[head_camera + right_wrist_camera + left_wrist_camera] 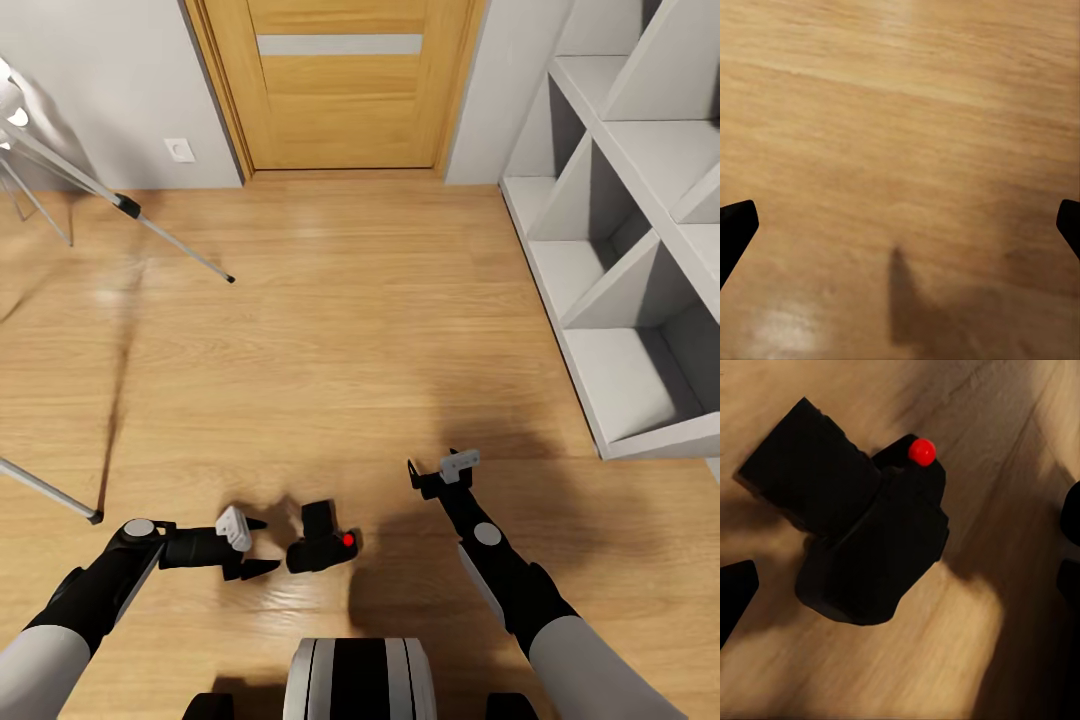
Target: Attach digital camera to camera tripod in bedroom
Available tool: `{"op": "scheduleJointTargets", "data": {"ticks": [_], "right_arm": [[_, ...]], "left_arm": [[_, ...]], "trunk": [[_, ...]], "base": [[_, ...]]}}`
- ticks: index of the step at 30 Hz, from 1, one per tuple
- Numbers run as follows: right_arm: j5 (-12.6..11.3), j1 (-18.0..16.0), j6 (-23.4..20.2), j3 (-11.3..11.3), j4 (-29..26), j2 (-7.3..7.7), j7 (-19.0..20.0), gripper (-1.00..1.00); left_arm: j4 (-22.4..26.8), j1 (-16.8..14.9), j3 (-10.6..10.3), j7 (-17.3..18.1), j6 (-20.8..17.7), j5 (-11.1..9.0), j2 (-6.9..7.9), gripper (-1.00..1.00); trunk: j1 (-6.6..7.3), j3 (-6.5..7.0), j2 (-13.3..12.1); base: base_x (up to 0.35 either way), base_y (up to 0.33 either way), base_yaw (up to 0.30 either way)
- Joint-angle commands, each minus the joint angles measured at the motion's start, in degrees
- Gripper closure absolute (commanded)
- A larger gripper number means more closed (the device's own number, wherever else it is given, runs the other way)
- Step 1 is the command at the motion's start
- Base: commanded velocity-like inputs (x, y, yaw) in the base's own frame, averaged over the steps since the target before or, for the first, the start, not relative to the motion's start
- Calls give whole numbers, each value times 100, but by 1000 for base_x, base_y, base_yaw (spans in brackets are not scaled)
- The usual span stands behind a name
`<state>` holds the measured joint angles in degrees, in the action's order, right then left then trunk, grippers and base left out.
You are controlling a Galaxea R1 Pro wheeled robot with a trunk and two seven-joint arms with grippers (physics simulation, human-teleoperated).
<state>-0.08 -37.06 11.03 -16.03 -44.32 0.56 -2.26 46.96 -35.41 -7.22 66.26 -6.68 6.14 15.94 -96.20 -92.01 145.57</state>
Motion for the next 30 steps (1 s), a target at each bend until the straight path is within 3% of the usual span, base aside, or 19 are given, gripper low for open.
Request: {"op": "scheduleJointTargets", "data": {"ticks": [1, 30], "right_arm": [[-1, -3, 14, -23, 2, 6, -23, -100], [-1, -3, 135, -37, 2, 6, -11, -100]], "left_arm": [[8, -1, -8, 18, -57, 5, 14, -100], [-43, -1, -36, 10, -9, 9, 67, -100]], "trunk": [[1, -3, 1], [1, -3, 1]], "base": [[-12, -8, 0], [-2, -1, 0]]}}
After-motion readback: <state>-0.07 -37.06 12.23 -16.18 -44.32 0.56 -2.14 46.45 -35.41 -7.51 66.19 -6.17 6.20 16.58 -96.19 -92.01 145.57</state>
